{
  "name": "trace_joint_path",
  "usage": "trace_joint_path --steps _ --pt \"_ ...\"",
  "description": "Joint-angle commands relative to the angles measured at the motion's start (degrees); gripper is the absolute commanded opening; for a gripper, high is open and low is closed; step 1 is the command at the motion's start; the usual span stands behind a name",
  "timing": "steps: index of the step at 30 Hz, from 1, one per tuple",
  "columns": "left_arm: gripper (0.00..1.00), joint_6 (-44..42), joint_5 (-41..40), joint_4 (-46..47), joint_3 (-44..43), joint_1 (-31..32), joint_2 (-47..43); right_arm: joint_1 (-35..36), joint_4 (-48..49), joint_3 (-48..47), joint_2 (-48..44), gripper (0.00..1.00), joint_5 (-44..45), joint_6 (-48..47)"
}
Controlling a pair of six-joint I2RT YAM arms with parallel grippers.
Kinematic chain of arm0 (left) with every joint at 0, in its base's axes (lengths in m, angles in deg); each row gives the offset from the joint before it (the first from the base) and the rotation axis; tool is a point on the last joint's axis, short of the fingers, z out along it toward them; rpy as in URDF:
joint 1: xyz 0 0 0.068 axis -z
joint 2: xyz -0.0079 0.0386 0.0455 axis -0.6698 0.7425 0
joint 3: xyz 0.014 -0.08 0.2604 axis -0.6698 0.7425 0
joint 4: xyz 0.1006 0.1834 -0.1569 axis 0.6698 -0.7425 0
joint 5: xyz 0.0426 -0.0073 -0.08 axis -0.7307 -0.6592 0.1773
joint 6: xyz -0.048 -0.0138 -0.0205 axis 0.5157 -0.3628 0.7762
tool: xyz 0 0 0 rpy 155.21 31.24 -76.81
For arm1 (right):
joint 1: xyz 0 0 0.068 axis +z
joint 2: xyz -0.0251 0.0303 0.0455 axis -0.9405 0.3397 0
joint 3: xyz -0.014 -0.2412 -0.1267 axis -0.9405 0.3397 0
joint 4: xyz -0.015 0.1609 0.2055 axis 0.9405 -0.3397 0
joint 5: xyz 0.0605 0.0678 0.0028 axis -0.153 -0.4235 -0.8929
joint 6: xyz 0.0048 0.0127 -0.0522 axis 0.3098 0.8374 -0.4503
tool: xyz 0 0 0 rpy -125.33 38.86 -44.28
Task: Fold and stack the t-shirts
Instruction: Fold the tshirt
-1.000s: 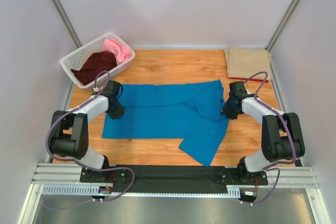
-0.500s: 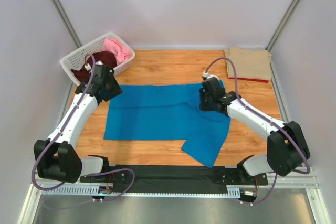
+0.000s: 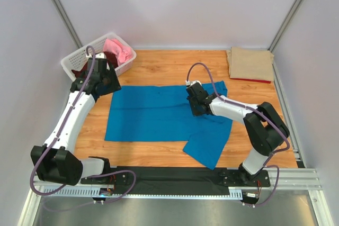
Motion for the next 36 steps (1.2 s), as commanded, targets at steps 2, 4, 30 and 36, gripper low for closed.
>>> trace_joint_path --steps 2,4,30,36 --pt "0.55 -4.0 -0.4 0.3 1.4 -0.4 -2.3 -0.2 2.7 -3.5 2.7 0.24 5.1 -1.1" --pt "0.55 -4.2 -0.1 0.8 2.2 -0.5 -2.3 -0.2 2.8 -3.5 2.9 0.24 6.7 -1.1" --pt "0.55 -3.6 4.2 2.1 3.2 -3.5 -2.2 -0.4 3.1 -5.6 6.8 0.18 10.0 -2.0" --pt "0.55 -3.7 4.1 2.4 3.4 -3.6 -2.9 -0.4 2.6 -6.1 6.6 0.19 11.1 -2.1"
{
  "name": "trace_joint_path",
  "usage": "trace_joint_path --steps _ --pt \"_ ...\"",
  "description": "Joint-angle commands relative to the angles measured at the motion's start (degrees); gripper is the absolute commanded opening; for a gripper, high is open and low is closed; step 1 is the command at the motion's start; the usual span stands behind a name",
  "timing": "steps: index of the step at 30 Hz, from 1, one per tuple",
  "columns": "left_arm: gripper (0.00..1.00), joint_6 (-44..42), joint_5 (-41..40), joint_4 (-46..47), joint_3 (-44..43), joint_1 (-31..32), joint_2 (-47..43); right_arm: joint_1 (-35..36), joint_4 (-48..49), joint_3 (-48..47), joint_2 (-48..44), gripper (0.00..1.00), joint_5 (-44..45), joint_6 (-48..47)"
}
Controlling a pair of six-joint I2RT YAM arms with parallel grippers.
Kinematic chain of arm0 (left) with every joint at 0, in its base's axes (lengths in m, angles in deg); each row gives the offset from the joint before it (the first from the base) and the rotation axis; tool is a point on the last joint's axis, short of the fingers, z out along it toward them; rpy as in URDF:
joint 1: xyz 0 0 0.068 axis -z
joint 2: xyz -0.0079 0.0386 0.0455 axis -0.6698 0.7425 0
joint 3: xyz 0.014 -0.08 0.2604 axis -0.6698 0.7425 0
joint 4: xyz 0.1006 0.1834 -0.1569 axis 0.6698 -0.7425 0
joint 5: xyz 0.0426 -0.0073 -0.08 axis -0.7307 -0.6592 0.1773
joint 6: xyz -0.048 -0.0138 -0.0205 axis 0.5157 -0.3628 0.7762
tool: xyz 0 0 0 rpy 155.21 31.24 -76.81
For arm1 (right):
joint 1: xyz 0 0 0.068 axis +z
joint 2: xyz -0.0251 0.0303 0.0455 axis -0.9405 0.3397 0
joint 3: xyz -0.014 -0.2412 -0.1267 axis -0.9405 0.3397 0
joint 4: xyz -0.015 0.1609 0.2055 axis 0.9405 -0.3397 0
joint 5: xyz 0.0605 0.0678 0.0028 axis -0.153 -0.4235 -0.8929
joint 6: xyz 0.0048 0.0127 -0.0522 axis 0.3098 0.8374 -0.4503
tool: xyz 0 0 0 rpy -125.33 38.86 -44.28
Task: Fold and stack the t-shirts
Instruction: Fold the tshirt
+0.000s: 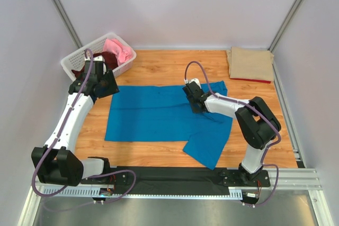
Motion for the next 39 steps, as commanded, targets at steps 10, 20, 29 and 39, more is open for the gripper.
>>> trace_joint_path --steps 10,20,29,39 --pt "0.55 -1.2 0.5 1.5 0.7 -0.4 -2.2 -0.5 -0.1 -4.2 0.5 0.00 0.8 -0.3" --pt "0.55 -1.1 0.6 1.5 0.6 -0.4 -2.0 -0.5 -13.8 -8.4 -3.3 0.00 -7.5 1.1" --pt "0.55 -1.2 0.6 1.4 0.6 -0.4 -1.8 -0.5 -21.7 -10.7 -2.6 0.00 -14.1 1.2" --pt "0.55 -1.4 -0.1 0.8 0.2 -0.5 0.5 -0.6 -25.2 -13.4 1.5 0.00 -16.8 3.5"
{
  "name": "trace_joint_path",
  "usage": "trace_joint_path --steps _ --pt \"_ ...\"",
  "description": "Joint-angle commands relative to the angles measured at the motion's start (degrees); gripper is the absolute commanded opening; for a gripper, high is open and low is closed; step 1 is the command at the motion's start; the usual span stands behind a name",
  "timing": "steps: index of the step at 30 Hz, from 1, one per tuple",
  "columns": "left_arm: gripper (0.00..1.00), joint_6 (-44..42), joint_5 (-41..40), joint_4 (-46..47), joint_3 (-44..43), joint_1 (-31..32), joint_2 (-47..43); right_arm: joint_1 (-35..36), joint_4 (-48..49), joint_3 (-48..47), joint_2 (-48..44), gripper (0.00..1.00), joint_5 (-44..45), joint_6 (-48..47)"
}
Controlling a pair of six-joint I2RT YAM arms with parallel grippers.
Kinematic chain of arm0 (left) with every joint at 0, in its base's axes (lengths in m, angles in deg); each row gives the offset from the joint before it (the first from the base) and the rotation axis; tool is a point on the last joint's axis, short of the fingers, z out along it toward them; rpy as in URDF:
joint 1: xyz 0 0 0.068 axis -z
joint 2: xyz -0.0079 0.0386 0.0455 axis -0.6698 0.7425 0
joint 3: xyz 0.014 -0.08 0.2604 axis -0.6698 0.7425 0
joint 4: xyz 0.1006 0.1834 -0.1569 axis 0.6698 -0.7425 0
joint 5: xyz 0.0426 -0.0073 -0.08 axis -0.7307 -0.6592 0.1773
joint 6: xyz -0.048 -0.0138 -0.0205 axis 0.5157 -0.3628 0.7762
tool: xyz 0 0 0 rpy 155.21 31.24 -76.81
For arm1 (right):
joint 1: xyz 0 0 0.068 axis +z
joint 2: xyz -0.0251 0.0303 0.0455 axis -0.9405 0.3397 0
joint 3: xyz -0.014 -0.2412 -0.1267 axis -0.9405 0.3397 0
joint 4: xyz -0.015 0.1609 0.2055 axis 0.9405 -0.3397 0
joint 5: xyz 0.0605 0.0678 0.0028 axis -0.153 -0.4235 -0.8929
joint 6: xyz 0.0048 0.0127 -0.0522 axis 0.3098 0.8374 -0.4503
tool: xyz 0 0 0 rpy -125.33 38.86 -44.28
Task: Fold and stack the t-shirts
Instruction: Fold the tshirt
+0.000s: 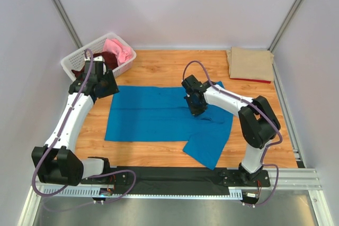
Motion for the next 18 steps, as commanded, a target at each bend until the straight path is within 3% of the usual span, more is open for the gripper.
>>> trace_joint_path --steps 1,2,6,10,14,18 --pt "0.55 -1.4 -0.3 0.3 -0.2 -0.4 1.2 -0.2 -3.3 -3.7 2.2 0.00 0.8 2.3" --pt "0.55 -1.1 -0.2 0.3 -0.2 -0.4 1.4 -0.1 -3.5 -4.1 2.7 0.02 1.7 2.7" --pt "0.56 0.2 4.8 2.4 -0.8 -0.4 3.5 -2.0 -3.0 -5.7 1.0 0.23 4.3 5.7" --pt "0.56 2.0 9.4 4.0 -3.5 -0.3 9.6 -10.7 5.2 -5.6 -3.4 0.36 -0.9 5.4" --pt "0.56 3.4 11.0 6.3 -7.1 -0.3 15.7 -19.2 13.0 -5.2 -3.8 0.41 -8.2 6.1" --pt "0.56 3.4 11.1 8.1 -9.9 -0.1 23.1 -27.7 18.5 -7.4 -0.4 0.41 -11.1 6.9"
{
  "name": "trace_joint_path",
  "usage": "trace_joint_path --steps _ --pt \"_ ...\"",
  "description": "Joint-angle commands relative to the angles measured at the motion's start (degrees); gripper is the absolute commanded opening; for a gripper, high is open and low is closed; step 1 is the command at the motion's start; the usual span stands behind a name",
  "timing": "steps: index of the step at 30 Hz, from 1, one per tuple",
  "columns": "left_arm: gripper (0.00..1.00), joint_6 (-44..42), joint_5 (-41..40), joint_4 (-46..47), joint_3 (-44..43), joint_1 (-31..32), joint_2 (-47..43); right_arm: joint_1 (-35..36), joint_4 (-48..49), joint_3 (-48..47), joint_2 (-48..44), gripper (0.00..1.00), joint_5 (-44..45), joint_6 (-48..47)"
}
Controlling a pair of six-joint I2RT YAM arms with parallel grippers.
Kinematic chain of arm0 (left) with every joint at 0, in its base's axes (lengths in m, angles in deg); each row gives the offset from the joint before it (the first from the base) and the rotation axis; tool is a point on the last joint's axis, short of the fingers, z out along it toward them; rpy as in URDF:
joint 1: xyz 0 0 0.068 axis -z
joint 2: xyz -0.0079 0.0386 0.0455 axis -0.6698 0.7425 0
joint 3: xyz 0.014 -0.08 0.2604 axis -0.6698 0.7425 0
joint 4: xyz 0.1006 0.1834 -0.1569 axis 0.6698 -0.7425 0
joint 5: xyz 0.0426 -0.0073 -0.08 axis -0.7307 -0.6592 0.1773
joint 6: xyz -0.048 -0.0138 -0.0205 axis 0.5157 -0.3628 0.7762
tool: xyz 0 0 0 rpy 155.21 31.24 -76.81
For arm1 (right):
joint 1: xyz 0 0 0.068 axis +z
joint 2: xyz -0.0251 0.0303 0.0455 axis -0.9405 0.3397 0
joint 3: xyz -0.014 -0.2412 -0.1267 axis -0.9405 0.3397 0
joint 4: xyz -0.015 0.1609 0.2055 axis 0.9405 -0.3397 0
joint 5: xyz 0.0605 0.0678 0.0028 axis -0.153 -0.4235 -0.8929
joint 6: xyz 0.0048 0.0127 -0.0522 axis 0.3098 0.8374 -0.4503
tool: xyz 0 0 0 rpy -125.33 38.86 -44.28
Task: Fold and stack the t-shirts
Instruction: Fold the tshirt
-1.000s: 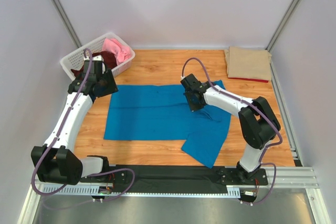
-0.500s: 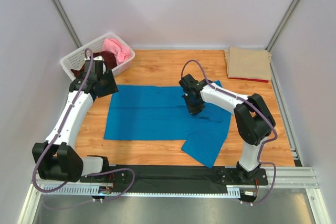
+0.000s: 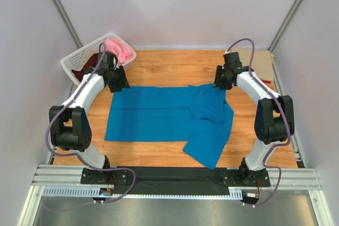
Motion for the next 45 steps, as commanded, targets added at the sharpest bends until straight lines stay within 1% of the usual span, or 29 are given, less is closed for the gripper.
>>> trace_joint_path --steps 1,3,7,9,14,15,18,19,20,23,24,25,28,30,34,37,38,40,41,42,43,44,45 --pt "0.56 0.6 1.7 4.0 -3.6 0.3 4.4 -4.6 8.4 -3.2 3.0 0.40 -6.1 1.1" --pt "0.56 -0.2 2.1 4.6 -5.4 0.8 8.1 -7.2 9.5 -5.1 4.8 0.40 -8.2 0.3" --pt "0.55 0.1 2.1 5.6 -7.3 1.4 13.1 -10.0 9.3 -8.6 9.1 0.38 -11.0 -2.2" --pt "0.55 0.4 1.9 5.9 -8.3 1.4 15.9 -11.4 9.3 -10.4 12.2 0.38 -14.9 -2.7" --pt "0.54 0.3 0.3 4.8 -10.4 1.4 19.8 -11.5 8.0 -12.8 16.6 0.36 -15.3 -4.6" --pt "0.54 0.3 0.2 4.8 -10.5 1.4 20.8 -13.5 7.7 -13.0 17.7 0.34 -15.6 -4.7" --pt "0.54 0.5 -1.0 4.4 -10.7 1.5 22.4 -14.1 8.7 -12.8 18.4 0.30 -16.1 -4.4" --pt "0.54 0.5 -1.3 4.1 -11.1 1.5 22.7 -14.2 9.0 -12.4 18.4 0.28 -16.1 -4.3" --pt "0.53 0.5 -2.3 3.2 -11.2 1.5 23.4 -14.4 9.6 -11.7 18.3 0.19 -16.1 -4.3" --pt "0.53 0.7 -5.0 1.5 -11.6 1.6 24.0 -15.2 10.9 -8.9 17.2 0.04 -13.2 -3.2" --pt "0.54 0.5 -5.6 1.1 -11.7 1.6 24.4 -16.1 12.3 -8.0 16.7 0.01 -12.4 -2.5" --pt "0.53 0.4 -5.9 0.8 -12.1 1.6 24.8 -16.8 13.3 -6.8 15.9 0.00 -12.2 -1.2" --pt "0.53 0.2 -6.2 -1.8 -14.6 1.6 27.2 -18.7 17.0 -3.8 15.1 0.00 -13.9 0.5" --pt "0.51 0.2 -8.3 -3.9 -15.6 1.7 28.6 -19.0 18.2 -3.6 14.7 0.00 -14.6 1.3" --pt "0.52 -0.1 -9.2 -4.7 -17.1 1.7 28.4 -19.0 16.8 -5.3 15.3 0.01 -14.3 2.3" --pt "0.52 -0.6 -9.4 -6.1 -18.8 1.7 27.1 -19.0 15.3 -6.5 15.2 0.08 -12.7 3.6" --pt "0.52 -0.6 -9.5 -6.3 -19.2 1.7 26.4 -18.9 14.8 -6.8 14.8 0.13 -12.5 4.1" --pt "0.53 -1.0 -9.7 -6.5 -19.9 1.7 23.4 -18.6 12.0 -7.9 12.8 0.20 -10.5 5.5" --pt "0.53 -1.0 -9.8 -6.5 -19.9 1.7 20.6 -18.3 8.5 -8.6 11.7 0.27 -9.4 6.2" --pt "0.54 -1.3 -9.9 -6.6 -20.0 1.7 19.2 -18.3 5.8 -9.5 10.6 0.30 -6.9 7.8" --pt "0.55 -1.5 -10.0 -6.9 -20.1 1.8 17.8 -18.2 2.8 -11.8 10.0 0.32 -6.1 8.2" --pt "0.55 -2.1 -10.4 -7.1 -20.1 1.9 15.0 -17.6 -3.7 -12.9 9.6 0.34 -5.3 8.5" --pt "0.56 -2.4 -10.7 -7.5 -20.0 2.2 13.8 -17.2 -7.0 -13.6 9.3 0.34 -1.9 9.5"
